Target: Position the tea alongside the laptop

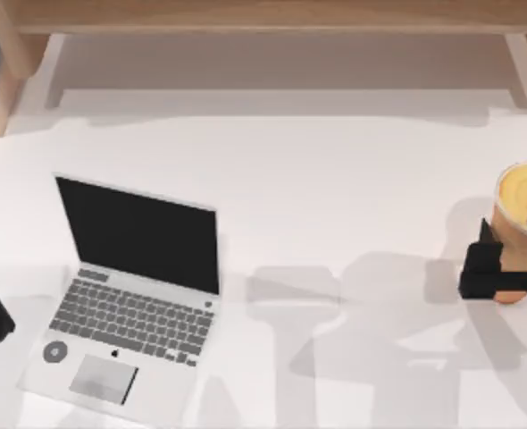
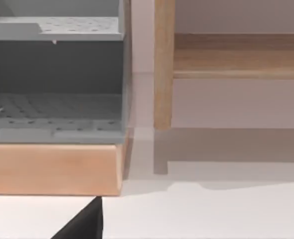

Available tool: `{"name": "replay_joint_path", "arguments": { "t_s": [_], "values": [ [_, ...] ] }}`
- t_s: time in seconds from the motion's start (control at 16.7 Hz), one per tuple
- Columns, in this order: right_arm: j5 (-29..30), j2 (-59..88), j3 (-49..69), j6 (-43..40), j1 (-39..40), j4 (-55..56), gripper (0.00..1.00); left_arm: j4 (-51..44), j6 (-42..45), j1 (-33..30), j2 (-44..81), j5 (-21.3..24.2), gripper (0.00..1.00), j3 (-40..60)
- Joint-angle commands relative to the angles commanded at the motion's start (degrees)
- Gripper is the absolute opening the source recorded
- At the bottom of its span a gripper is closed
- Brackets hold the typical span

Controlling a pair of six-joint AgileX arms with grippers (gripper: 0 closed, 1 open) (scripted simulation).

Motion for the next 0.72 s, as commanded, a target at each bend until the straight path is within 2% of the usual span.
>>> {"name": "replay_joint_path", "arguments": {
  "t_s": [0.66, 0.72],
  "values": [
    [0.00, 0.00, 0.00, 0.00, 0.00, 0.00, 0.02, 0.00, 0.00, 0.00, 0.00, 0.00, 1.00, 0.00],
    [0.00, 0.00, 0.00, 0.00, 0.00, 0.00, 0.00, 0.00, 0.00, 0.00, 0.00, 0.00, 1.00, 0.00]
  ]
}}
